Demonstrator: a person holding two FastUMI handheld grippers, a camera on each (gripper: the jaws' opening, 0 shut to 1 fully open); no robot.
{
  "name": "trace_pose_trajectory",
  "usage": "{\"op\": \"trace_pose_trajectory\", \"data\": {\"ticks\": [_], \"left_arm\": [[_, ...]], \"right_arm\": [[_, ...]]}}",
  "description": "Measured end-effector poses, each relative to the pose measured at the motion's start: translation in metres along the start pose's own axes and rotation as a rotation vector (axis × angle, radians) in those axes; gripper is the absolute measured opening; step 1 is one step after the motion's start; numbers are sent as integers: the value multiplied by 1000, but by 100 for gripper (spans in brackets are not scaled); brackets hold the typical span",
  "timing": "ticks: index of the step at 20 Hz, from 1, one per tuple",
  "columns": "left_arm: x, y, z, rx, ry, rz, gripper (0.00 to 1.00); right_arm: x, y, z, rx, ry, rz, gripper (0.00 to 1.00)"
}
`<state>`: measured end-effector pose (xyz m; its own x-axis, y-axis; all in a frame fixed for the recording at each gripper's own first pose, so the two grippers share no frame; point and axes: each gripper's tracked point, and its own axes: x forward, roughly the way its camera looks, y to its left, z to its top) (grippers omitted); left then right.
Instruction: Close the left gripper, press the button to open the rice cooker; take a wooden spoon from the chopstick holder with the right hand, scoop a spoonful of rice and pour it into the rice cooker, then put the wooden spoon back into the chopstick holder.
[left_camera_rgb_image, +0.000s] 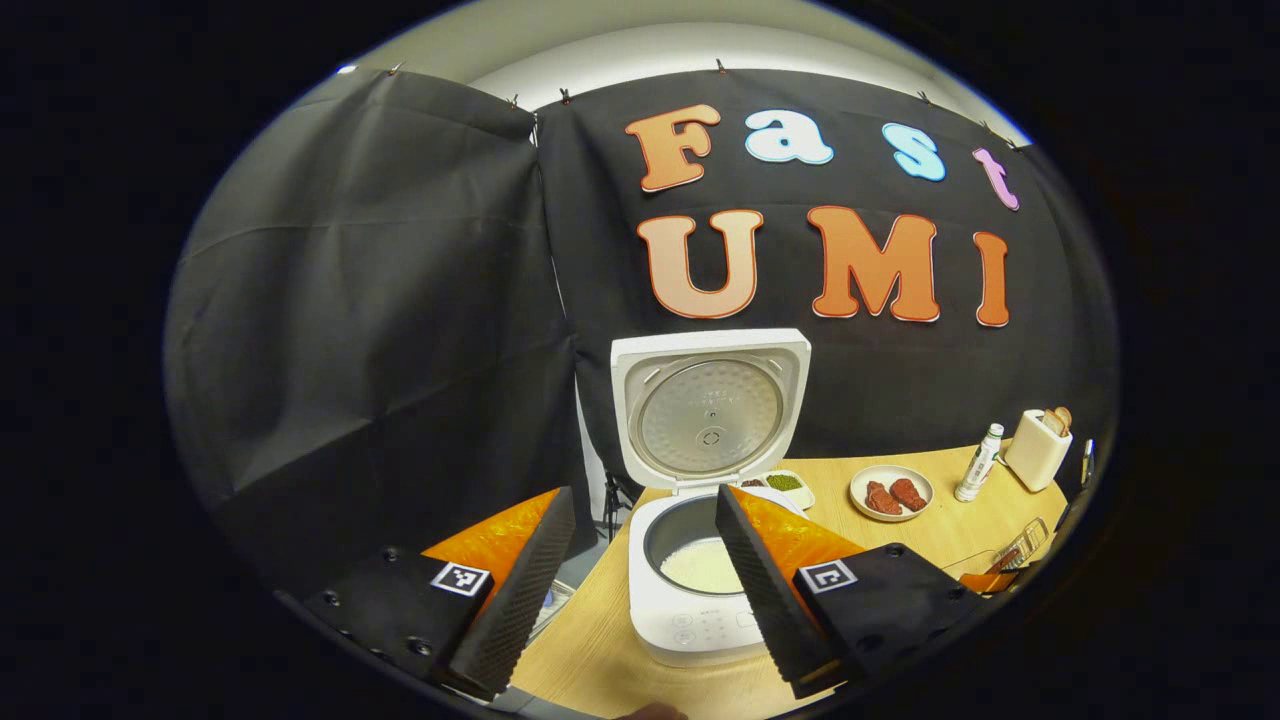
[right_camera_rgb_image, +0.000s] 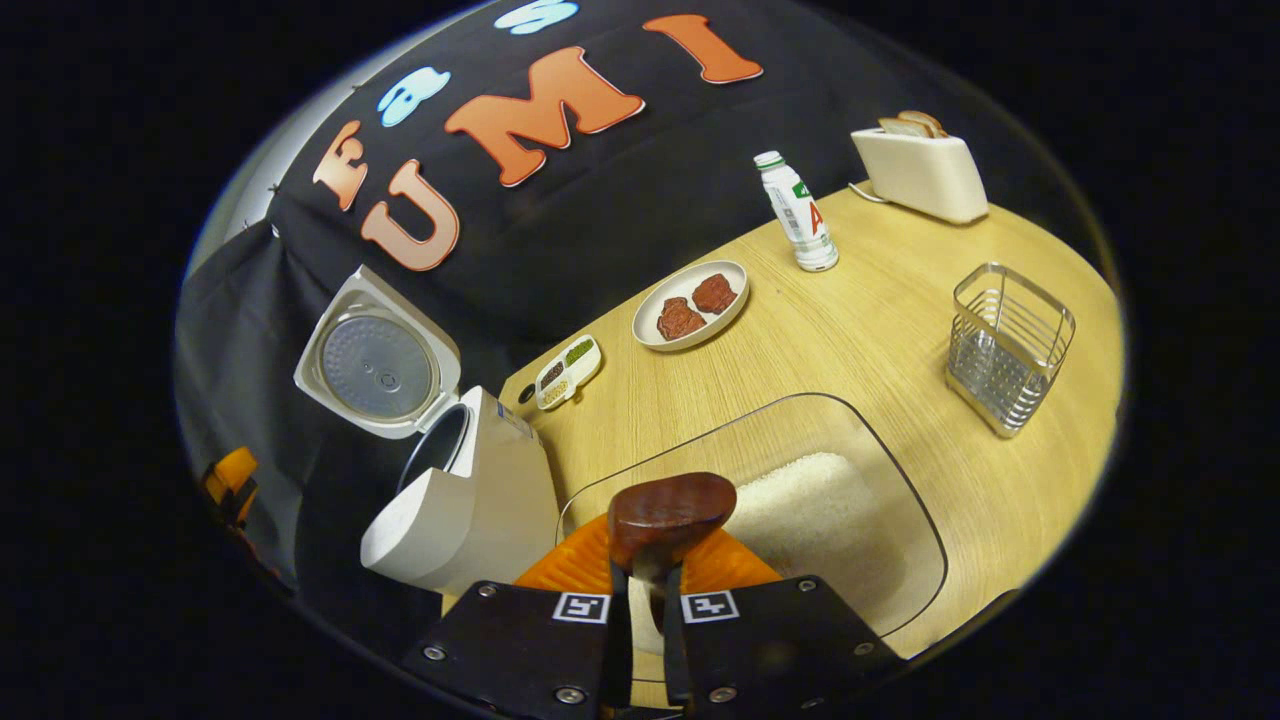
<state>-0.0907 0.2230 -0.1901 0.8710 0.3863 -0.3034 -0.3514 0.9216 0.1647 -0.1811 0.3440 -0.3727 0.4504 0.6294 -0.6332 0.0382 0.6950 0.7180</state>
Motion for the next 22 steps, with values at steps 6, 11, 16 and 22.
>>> {"op": "trace_pose_trajectory", "data": {"ticks": [6, 11, 16, 22], "left_arm": [[3, 0, -3, -4, 8, 1, 94], [8, -13, 1, -4, 0, -10, 96], [8, -24, 6, 2, -12, -20, 97], [7, -32, 4, -20, -13, -16, 96]], "right_arm": [[0, -1, 1, 214, 31, 68, 12], [-4, -10, 18, 411, 27, 145, 12], [-14, -18, 38, 491, 2, 188, 12], [-26, -21, 77, 695, -45, 272, 12]]}}
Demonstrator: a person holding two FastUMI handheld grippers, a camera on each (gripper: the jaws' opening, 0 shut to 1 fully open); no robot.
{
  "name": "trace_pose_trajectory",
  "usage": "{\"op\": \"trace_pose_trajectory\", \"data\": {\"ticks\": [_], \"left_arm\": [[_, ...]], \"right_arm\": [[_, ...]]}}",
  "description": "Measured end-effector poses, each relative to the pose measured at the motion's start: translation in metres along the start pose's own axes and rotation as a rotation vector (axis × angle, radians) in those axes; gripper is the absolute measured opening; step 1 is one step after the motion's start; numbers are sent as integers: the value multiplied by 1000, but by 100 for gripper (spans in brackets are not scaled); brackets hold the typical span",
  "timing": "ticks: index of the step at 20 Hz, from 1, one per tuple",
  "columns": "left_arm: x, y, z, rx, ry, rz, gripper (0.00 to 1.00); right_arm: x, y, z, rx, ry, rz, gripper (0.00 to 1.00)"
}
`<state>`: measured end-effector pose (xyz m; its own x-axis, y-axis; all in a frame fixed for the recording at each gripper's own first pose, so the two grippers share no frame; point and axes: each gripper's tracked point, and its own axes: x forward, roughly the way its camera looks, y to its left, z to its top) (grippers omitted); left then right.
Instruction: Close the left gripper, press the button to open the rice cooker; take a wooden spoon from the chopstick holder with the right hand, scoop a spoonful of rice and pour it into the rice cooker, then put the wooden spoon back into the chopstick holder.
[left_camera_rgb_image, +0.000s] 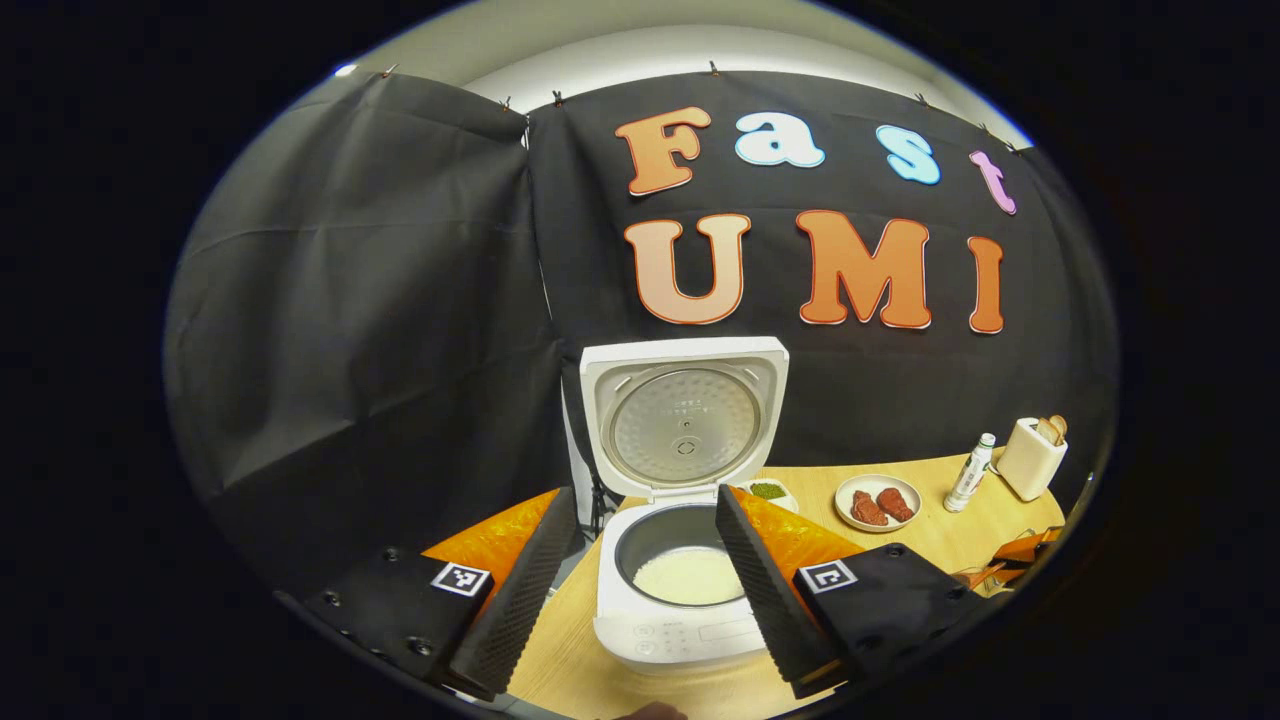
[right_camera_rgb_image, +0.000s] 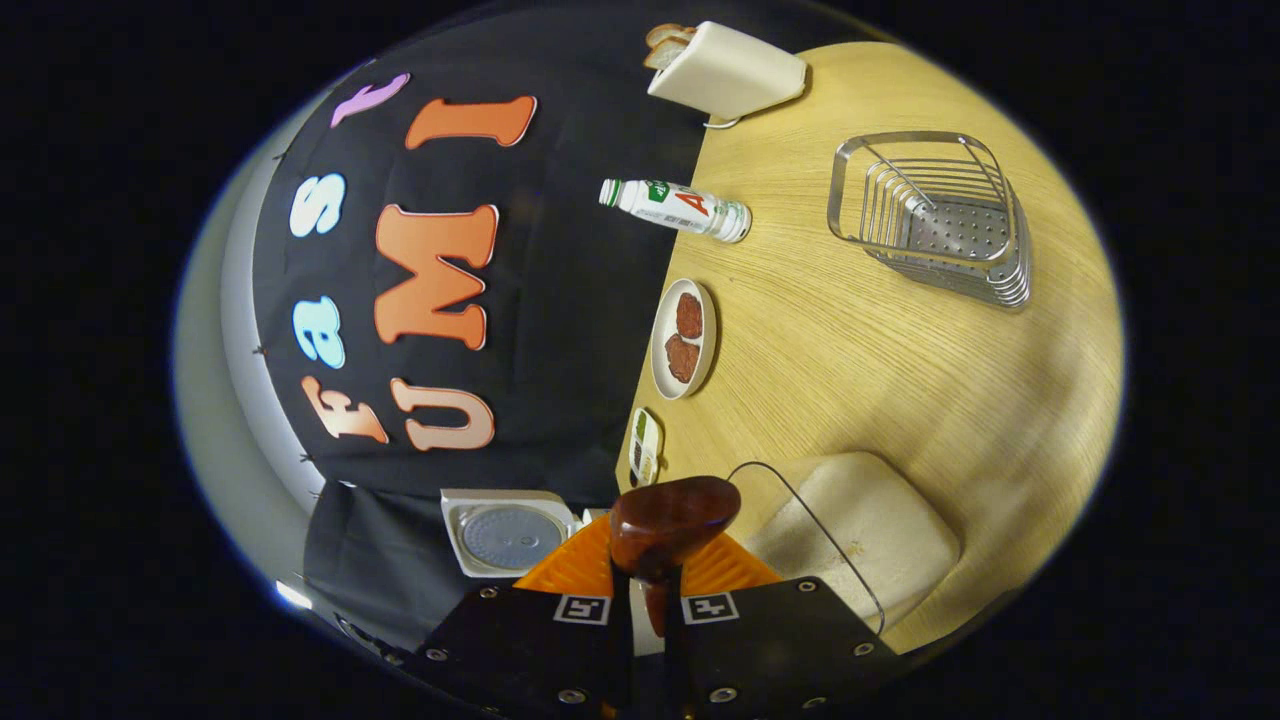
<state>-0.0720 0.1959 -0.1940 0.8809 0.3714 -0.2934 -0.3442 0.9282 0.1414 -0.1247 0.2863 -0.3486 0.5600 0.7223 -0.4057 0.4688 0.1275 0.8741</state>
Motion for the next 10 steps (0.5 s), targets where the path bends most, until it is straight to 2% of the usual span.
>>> {"op": "trace_pose_trajectory", "data": {"ticks": [4, 10], "left_arm": [[-1, -1, 0, -20, -3, 7, 96], [-5, 8, 3, -40, -21, 34, 96]], "right_arm": [[0, 20, 6, 104, 7, 62, 12], [8, 80, -1, 209, 46, 189, 12]]}}
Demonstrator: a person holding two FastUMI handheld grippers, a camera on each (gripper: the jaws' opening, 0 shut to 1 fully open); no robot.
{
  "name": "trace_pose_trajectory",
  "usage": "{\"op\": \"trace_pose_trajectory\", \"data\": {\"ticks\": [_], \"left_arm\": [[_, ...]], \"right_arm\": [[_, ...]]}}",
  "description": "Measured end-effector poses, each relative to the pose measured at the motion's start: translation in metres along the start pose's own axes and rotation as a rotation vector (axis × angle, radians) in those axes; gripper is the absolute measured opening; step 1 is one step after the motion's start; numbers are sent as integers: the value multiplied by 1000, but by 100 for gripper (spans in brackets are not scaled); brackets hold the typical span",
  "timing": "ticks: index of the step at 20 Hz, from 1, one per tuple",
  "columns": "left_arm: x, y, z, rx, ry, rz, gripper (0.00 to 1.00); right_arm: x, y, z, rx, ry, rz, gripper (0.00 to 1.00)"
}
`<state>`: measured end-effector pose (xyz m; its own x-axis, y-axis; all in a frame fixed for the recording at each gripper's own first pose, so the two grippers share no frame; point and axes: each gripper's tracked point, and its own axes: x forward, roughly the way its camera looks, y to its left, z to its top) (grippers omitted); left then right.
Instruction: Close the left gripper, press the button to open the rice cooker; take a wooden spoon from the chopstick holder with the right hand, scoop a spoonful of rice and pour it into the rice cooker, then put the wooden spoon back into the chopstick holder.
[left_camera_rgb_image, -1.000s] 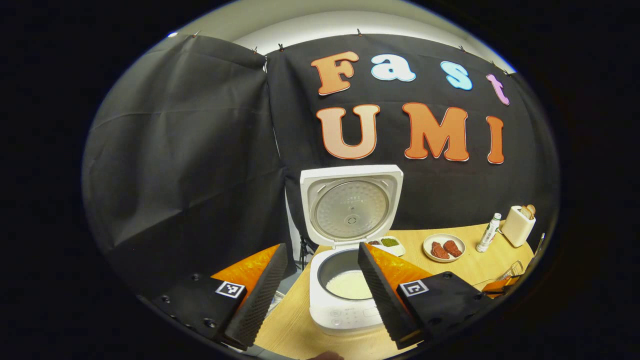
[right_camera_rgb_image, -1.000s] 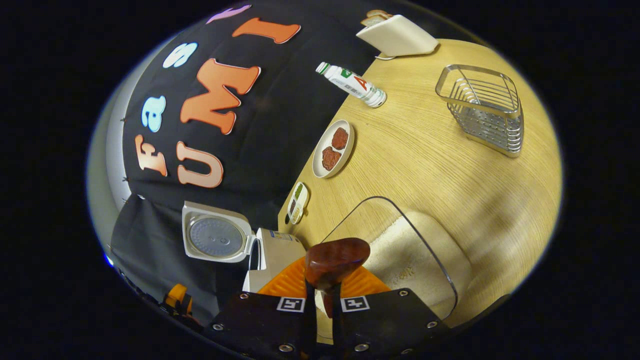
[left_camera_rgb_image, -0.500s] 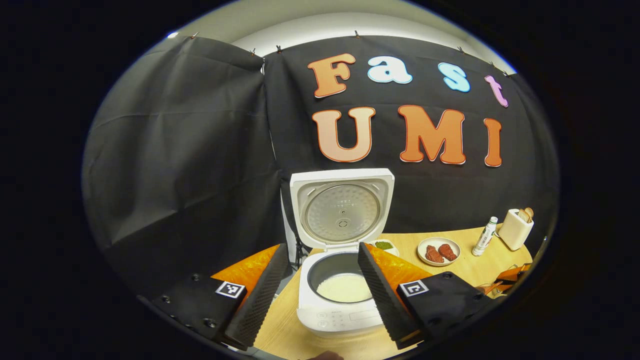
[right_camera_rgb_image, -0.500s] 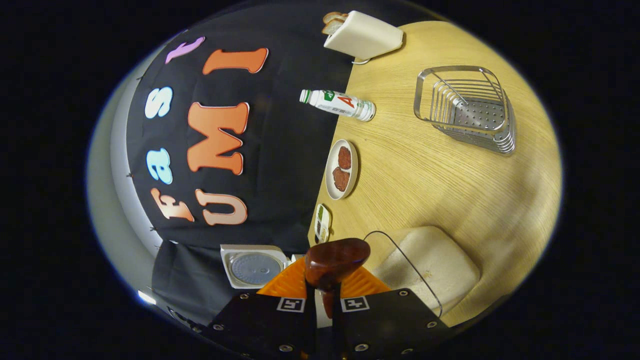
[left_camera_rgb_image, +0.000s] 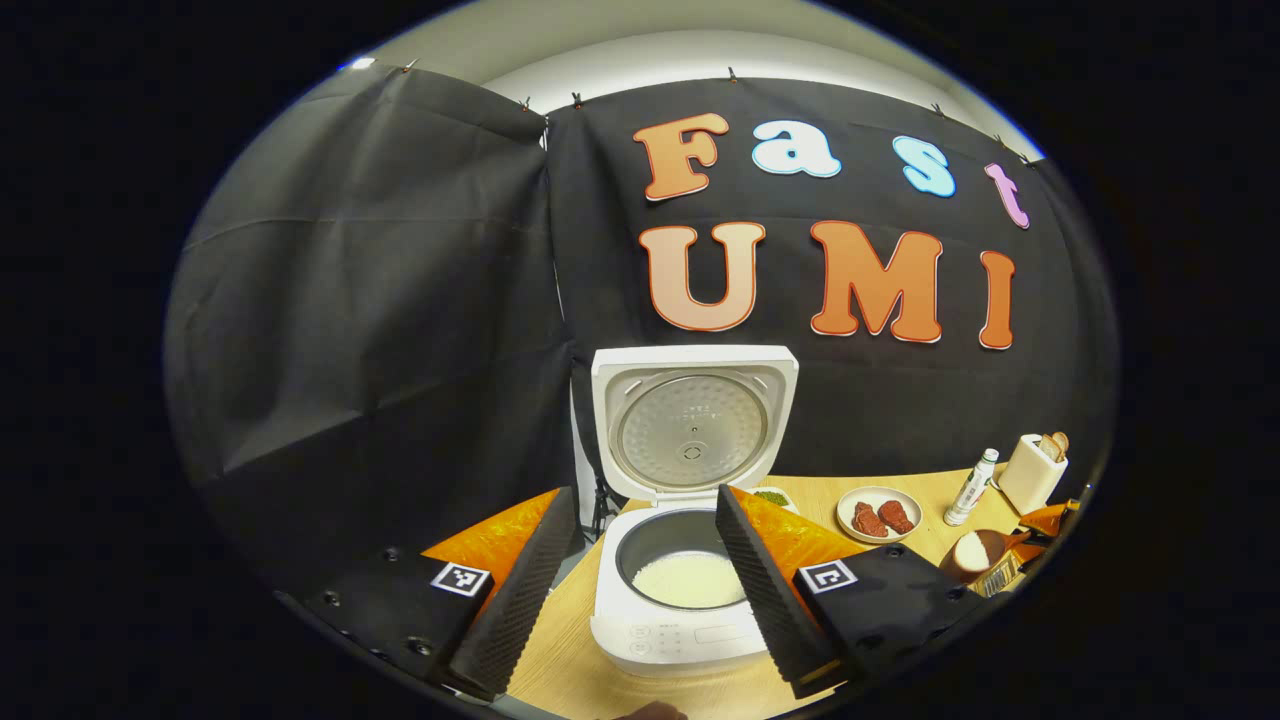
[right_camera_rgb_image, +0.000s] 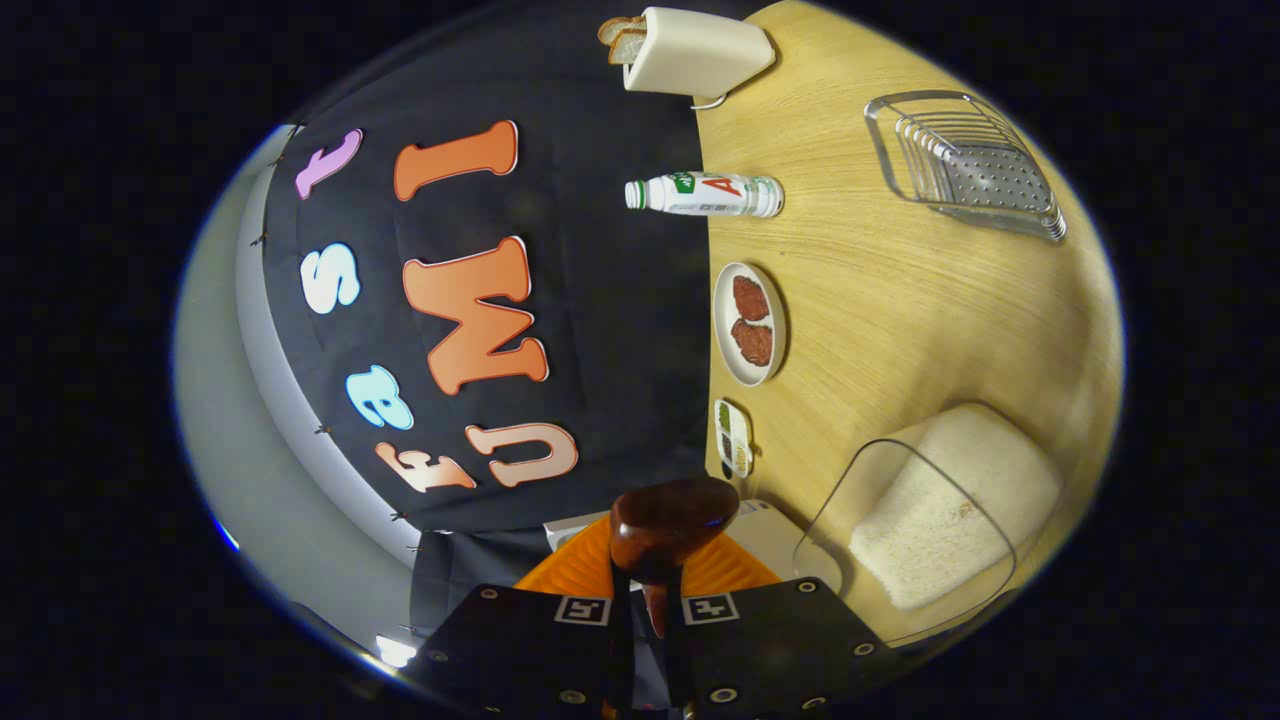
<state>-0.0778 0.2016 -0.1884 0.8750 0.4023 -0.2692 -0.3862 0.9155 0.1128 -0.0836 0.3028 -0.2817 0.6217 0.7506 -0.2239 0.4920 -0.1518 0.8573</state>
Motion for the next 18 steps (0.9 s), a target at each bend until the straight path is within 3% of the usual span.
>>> {"op": "trace_pose_trajectory", "data": {"ticks": [7, 14, 18], "left_arm": [[-8, 31, -1, -22, -13, 62, 96], [-19, 80, -1, -37, -29, 153, 96], [-25, 104, 5, 5, -58, 197, 96]], "right_arm": [[52, 56, -59, -1, 126, 69, 12], [108, 66, -108, -44, 191, 17, 12], [139, 72, -134, -100, 215, -11, 12]]}}
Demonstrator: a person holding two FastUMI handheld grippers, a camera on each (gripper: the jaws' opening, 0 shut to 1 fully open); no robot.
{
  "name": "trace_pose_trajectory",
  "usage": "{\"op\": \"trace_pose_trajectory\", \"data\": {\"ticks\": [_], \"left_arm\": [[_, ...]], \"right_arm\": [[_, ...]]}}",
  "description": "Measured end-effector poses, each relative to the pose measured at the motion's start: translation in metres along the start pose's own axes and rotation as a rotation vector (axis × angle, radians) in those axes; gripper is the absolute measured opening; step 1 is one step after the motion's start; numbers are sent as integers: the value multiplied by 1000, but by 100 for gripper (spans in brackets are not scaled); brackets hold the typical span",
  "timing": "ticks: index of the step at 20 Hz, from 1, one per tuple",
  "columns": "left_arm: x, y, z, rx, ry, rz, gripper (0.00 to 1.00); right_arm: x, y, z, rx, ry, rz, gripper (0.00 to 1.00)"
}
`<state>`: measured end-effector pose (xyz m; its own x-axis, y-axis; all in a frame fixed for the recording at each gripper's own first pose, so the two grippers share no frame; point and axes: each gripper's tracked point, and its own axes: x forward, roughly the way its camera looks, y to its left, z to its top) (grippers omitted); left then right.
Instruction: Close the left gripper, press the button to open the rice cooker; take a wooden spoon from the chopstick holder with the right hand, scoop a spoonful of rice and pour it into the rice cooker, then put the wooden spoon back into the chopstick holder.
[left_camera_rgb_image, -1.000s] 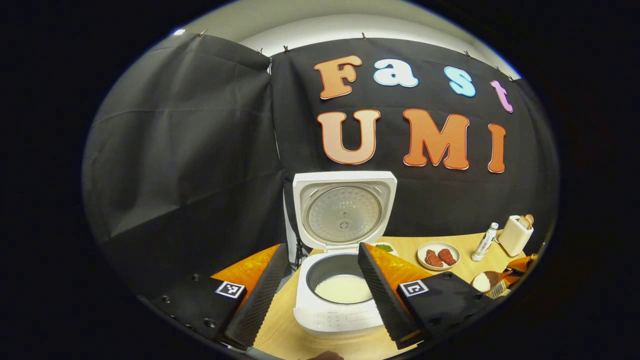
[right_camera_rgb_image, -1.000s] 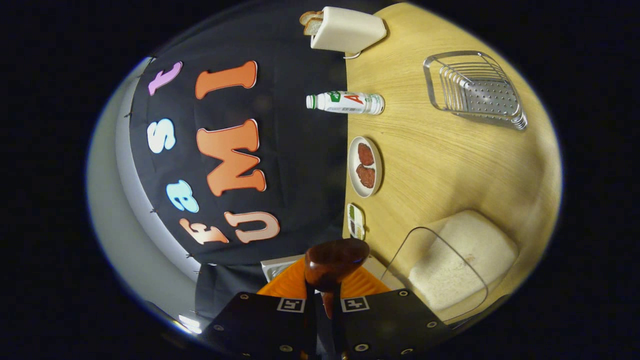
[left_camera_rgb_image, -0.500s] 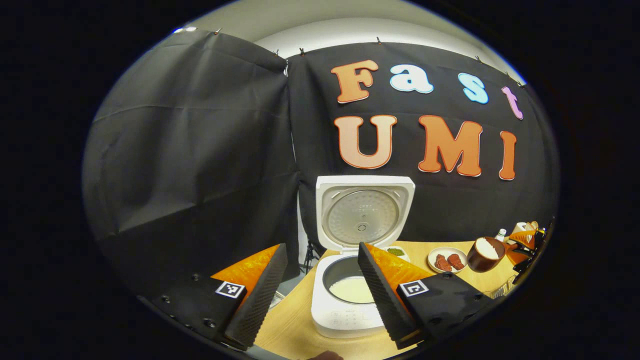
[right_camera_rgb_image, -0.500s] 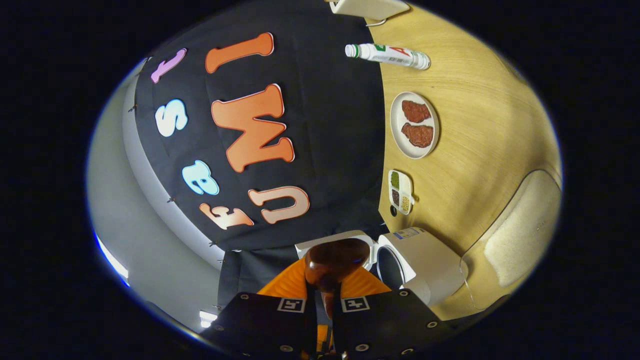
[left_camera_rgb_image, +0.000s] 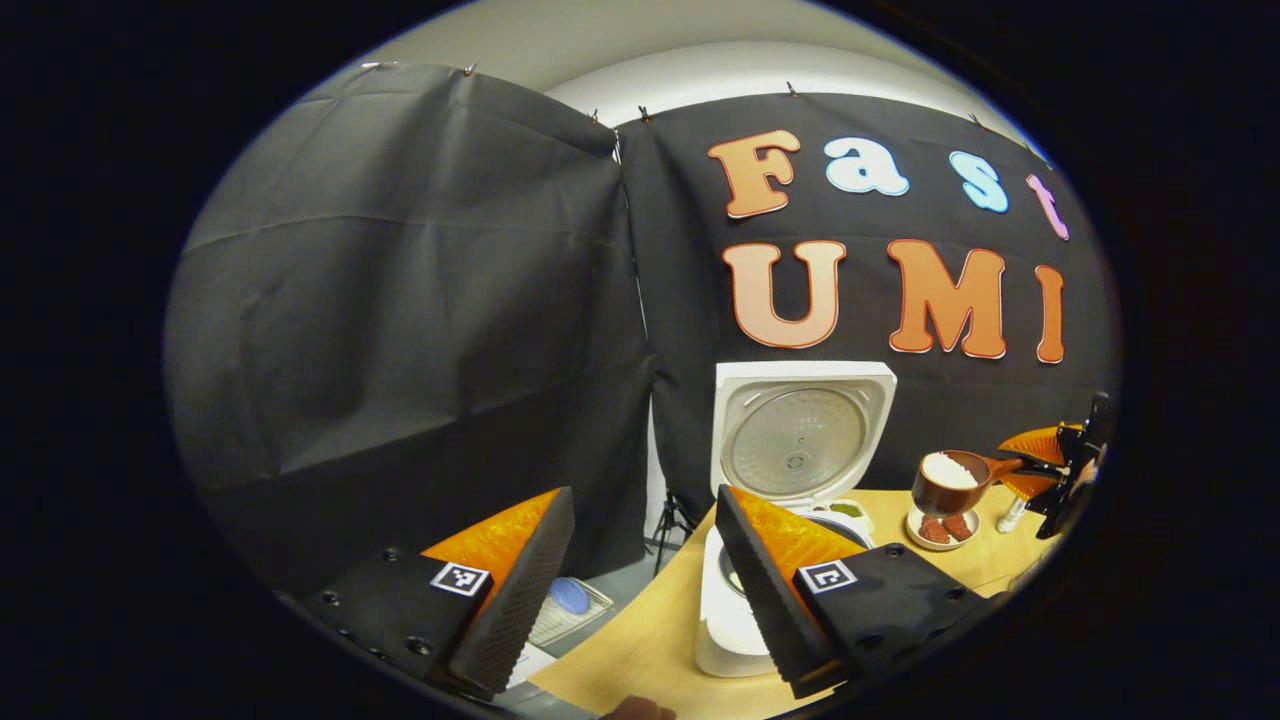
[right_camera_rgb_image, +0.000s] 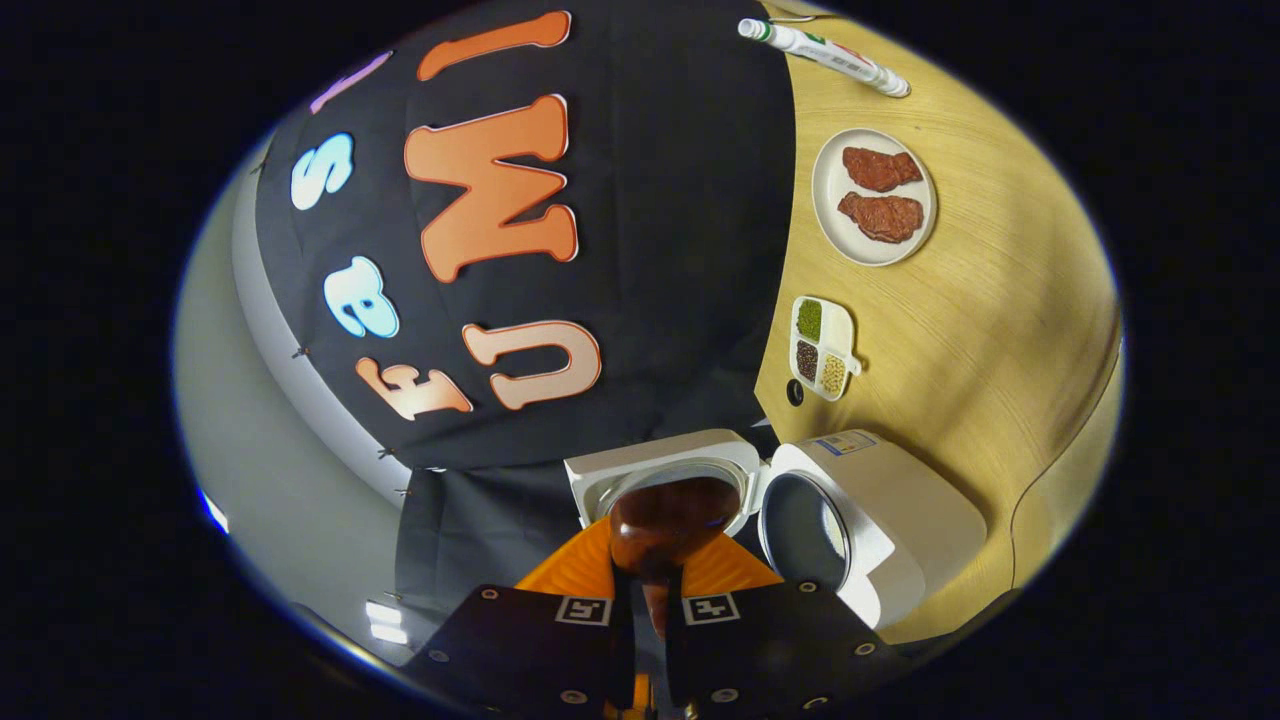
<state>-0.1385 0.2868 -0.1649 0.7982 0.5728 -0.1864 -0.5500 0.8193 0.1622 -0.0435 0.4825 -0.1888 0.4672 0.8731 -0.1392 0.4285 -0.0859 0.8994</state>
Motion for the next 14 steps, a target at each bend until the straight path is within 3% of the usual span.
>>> {"op": "trace_pose_trajectory", "data": {"ticks": [5, 14], "left_arm": [[6, 19, 0, 14, -3, 21, 94], [23, 49, -13, 6, 34, 32, 94]], "right_arm": [[44, 4, -12, -114, -10, -57, 12], [88, -6, -24, -465, -53, -201, 11]]}}
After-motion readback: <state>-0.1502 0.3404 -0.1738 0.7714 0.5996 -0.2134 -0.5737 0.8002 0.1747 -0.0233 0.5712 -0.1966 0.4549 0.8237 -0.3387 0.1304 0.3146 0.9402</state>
